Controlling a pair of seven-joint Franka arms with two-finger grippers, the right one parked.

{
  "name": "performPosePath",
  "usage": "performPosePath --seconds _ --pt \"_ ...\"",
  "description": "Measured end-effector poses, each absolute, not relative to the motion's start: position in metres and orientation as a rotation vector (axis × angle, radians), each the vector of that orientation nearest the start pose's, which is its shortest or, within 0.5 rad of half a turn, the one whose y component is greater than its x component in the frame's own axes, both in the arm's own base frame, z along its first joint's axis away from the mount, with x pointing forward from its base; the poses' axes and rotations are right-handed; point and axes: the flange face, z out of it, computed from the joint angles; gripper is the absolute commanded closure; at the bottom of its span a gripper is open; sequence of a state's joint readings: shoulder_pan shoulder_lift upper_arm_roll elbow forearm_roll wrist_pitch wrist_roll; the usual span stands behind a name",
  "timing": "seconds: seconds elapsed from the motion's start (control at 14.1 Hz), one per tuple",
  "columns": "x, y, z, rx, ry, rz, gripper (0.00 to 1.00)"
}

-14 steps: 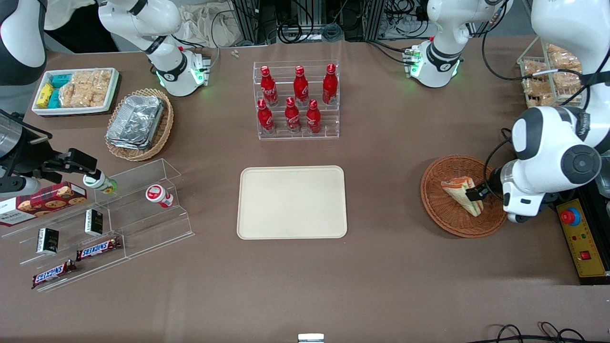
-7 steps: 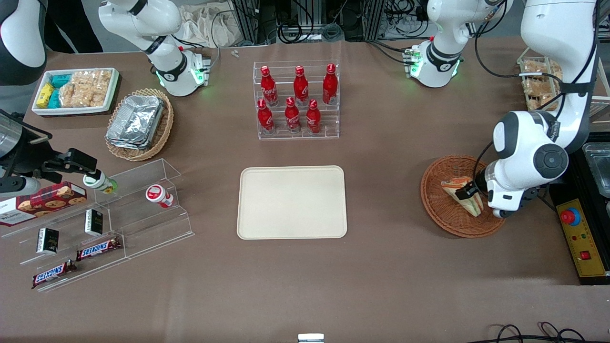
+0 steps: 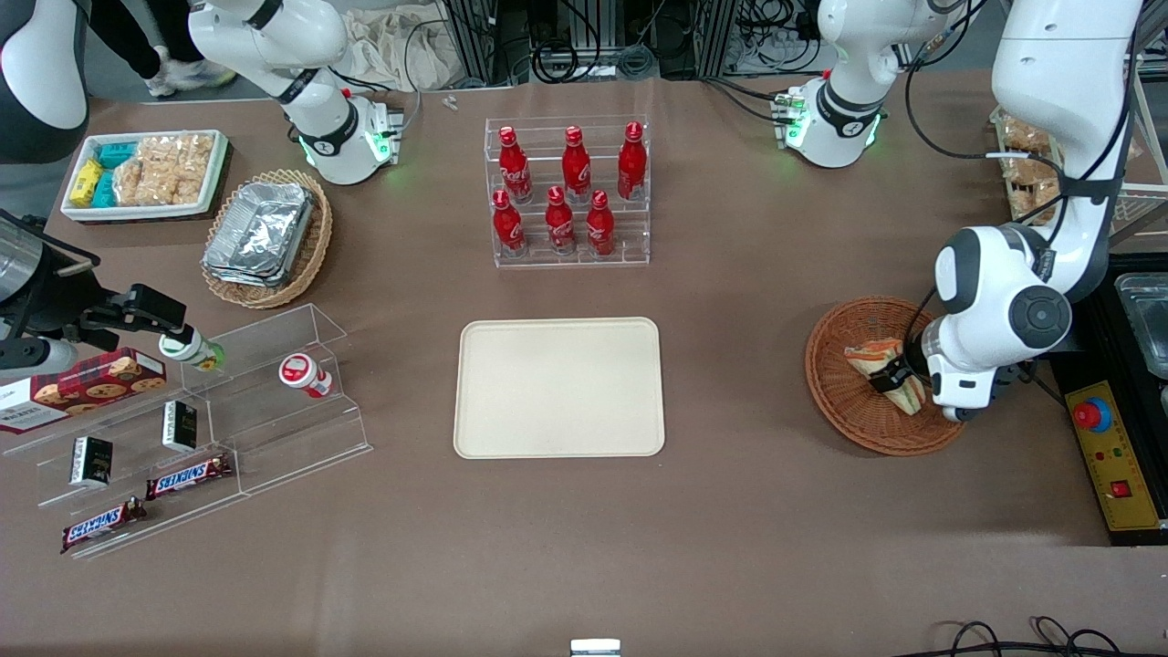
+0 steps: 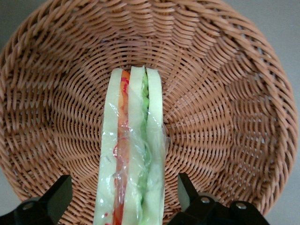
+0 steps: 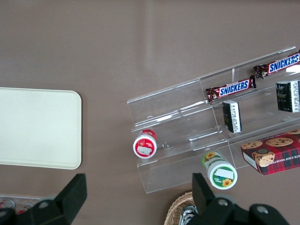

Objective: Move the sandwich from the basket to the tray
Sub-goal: 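Lower the open left gripper around the sandwich and close it, then lift the sandwich out of the basket with the left gripper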

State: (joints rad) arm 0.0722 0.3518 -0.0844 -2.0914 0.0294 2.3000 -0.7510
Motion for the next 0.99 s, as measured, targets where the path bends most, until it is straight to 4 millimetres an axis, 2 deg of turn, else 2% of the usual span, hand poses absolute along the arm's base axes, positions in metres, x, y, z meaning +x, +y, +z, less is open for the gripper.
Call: performPosePath --seconds 0.07,0.21,0.28,0.43,0.64,0.85,0.99 --pt "0.570 -0.006 0.239 -2.880 -1.130 0.196 0.19" --pt "0.573 -0.007 0.233 -2.870 -1.170 0.180 0.71" --pt "0.574 -0.008 0.232 -2.868 -1.177 0.178 0.83" --pt "0.575 -0.008 0.232 -2.867 -1.185 0.173 0.92" --pt "0.583 -0.010 0.240 -2.852 -1.243 0.142 0.99" --pt "0.599 -0.013 0.259 -2.843 -1.301 0.093 0.99" --pt "0.606 -0.013 0.275 -2.830 -1.296 0.129 1.00"
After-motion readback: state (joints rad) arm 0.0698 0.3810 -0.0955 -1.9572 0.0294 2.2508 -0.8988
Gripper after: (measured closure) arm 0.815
